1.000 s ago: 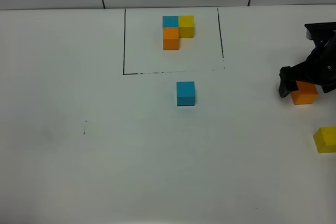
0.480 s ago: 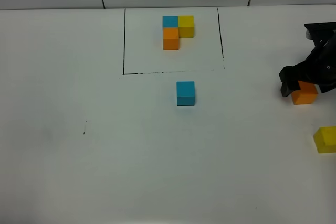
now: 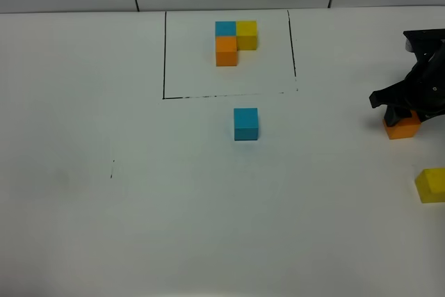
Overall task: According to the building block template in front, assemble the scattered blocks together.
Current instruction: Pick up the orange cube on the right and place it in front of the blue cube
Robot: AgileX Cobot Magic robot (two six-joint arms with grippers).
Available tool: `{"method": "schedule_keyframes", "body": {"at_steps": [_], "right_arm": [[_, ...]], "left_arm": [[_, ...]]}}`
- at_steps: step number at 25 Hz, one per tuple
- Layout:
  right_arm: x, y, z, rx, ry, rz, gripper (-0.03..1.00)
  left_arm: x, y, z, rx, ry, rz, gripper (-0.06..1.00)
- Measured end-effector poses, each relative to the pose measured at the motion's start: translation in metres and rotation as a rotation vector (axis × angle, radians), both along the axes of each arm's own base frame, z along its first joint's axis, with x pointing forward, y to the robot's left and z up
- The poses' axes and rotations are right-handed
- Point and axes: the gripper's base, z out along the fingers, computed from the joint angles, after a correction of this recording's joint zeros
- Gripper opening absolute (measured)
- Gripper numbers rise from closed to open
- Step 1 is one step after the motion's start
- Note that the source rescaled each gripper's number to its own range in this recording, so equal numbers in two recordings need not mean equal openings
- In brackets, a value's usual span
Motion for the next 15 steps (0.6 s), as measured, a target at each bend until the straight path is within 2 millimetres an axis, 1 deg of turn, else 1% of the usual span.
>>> {"method": "schedule_keyframes", "body": {"at_steps": [6, 9, 11, 13, 15], "right_arm": [[-0.001, 0.0, 0.002, 0.006, 0.005, -0.024, 0.02], [-0.005, 0.004, 0.017, 0.009, 0.012, -0.041, 0.02], [-0.008, 0.012, 0.032, -0.004, 0.001, -0.049, 0.02], [-0.012, 0.026, 0.047, -0.024, -0.008, -0.063, 0.02], [-0.017, 0.048, 0.058, -0.044, -0.004, -0.08, 0.02]], "left_arm": [[0.0, 0.0, 0.0, 0.0, 0.0, 0.0, 0.69], [0.0, 0.0, 0.0, 0.0, 0.0, 0.0, 0.69], [0.0, 0.0, 0.0, 0.0, 0.0, 0.0, 0.69], [0.0, 0.0, 0.0, 0.0, 0.0, 0.0, 0.69], [0.0, 0.0, 0.0, 0.0, 0.0, 0.0, 0.69]]}}
